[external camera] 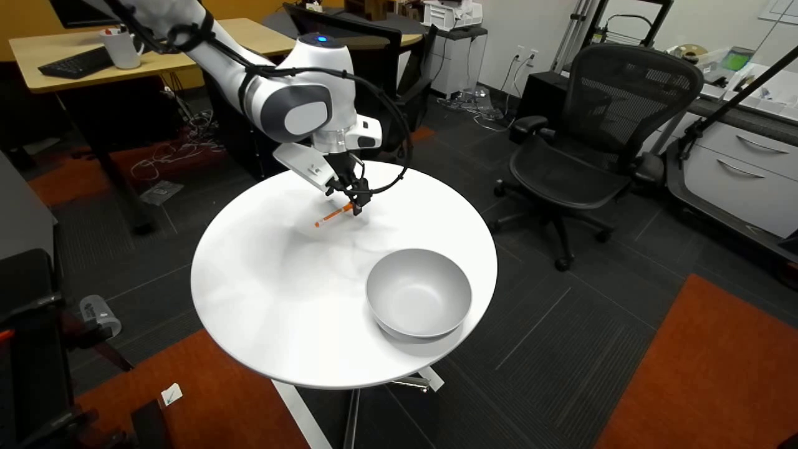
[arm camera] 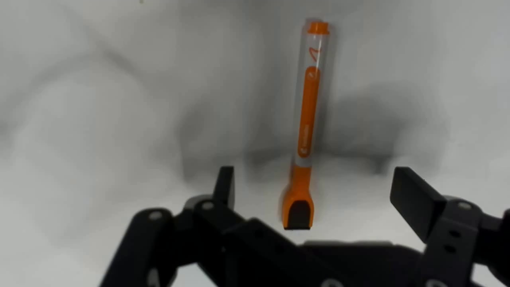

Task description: Move the marker to the right

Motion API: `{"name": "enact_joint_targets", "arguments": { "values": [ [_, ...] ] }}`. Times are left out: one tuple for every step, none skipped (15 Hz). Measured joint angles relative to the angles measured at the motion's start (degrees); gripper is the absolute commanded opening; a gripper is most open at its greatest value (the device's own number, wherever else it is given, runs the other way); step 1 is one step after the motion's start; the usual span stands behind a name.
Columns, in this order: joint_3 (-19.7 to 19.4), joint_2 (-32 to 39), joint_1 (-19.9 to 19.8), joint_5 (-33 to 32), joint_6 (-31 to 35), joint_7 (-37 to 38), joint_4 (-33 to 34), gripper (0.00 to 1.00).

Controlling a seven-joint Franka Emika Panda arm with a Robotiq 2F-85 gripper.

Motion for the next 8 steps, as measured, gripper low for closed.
{"name": "enact_joint_targets", "arguments": {
  "values": [
    [0.0, 0.4, 0.0, 0.0, -0.1, 0.0, 0.4, 0.75],
    [0.0, 0.9, 0.0, 0.0, -0.2, 0.0, 0.8, 0.72],
    [0.0, 1.2, 0.0, 0.0, -0.3, 0.0, 1.2, 0.66],
    [0.0, 1.5, 0.0, 0.0, -0.3, 0.0, 1.5, 0.59],
    [0.0, 1.7, 0.0, 0.0, -0.3, 0.0, 1.7, 0.50],
    [0.0, 1.7, 0.0, 0.0, -0.3, 0.0, 2.0, 0.43],
    [-0.1, 1.7, 0.0, 0.0, -0.5, 0.0, 2.3, 0.34],
    [-0.1, 1.7, -0.1, 0.0, -0.6, 0.0, 2.5, 0.27]
  ]
}}
